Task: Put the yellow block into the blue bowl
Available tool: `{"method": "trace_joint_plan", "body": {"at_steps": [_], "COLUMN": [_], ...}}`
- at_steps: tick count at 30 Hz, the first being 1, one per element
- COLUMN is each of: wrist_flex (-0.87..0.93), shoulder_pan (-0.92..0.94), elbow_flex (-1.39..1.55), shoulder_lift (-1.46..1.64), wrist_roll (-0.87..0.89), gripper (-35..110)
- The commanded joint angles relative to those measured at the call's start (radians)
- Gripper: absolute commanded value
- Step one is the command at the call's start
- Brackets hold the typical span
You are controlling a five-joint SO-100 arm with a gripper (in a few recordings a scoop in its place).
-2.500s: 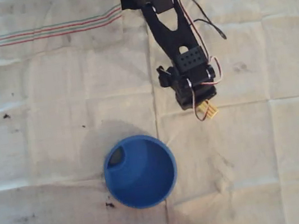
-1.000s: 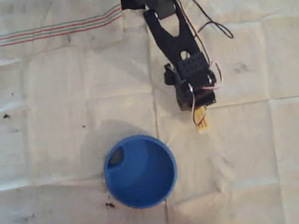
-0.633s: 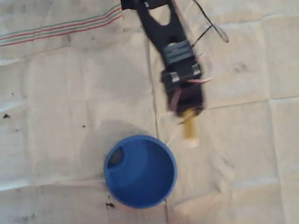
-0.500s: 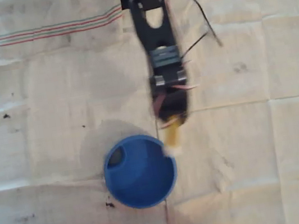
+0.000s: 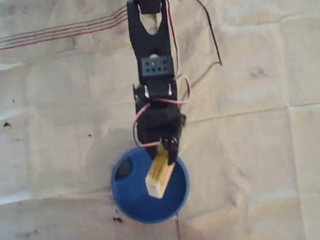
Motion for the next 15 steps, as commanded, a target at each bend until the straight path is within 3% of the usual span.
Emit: {"method": "trace_joint_plan", "body": {"at_steps": [1,11,15], "wrist_flex": [-0.084,-0.204,-0.202], "shoulder_pan": [0.015,0.054,0.054], "elbow_flex": [-0.084,-0.083,-0.083], "shoulder_lift": [0.005,-0.061,-0.058], "wrist_roll": [0.038,0.040,0.040], "gripper": [0,2,11]}}
